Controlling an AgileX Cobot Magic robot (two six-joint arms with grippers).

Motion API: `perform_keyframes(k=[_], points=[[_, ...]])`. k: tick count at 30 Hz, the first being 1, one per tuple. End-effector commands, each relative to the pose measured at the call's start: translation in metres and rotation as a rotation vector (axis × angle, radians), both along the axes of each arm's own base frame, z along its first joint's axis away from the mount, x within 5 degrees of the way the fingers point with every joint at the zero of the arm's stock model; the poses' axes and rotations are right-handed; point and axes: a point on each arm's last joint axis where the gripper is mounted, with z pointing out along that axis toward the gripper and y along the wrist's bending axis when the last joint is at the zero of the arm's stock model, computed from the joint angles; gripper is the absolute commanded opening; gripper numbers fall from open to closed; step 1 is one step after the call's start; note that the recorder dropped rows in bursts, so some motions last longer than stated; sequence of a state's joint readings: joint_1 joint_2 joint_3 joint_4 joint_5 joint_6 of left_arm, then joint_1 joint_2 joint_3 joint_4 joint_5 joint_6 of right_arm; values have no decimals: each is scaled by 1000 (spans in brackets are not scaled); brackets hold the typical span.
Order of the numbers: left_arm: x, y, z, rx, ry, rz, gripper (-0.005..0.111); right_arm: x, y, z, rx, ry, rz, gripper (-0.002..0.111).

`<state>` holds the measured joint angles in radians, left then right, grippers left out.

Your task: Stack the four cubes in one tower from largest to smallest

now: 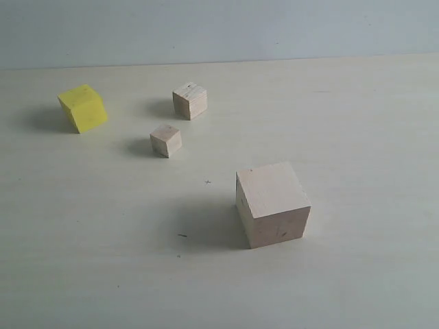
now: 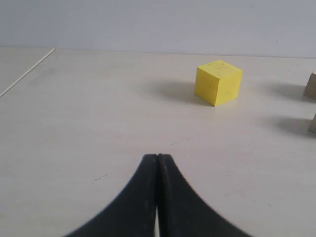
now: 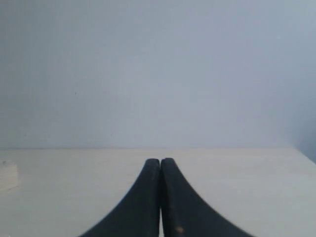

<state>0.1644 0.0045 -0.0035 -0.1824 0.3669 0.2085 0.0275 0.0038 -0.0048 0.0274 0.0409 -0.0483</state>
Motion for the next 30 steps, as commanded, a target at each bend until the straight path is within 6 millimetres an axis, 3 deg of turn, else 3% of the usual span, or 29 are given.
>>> perform_keyframes(k=[1,9,16,19,24,30], points=[[0,0,0,-5,-9,-4,0,0,0,3,-3,-50,-6,0],[0,0,0,-5,-9,-4,0,-2,-1,14,-20,-166,-11,0],[0,0,0,-5,-9,-4,0,-6,-1,28,191,-297,25,0],[0,0,0,-5,-9,-4,0,-11,-1,49,194,-316,29,0],[0,0,0,-5,-9,-4,0,-18,-1,105,190,-336,33,0],[0,0,0,-5,-9,-4,0,3,0,169,126,-178,15,0]])
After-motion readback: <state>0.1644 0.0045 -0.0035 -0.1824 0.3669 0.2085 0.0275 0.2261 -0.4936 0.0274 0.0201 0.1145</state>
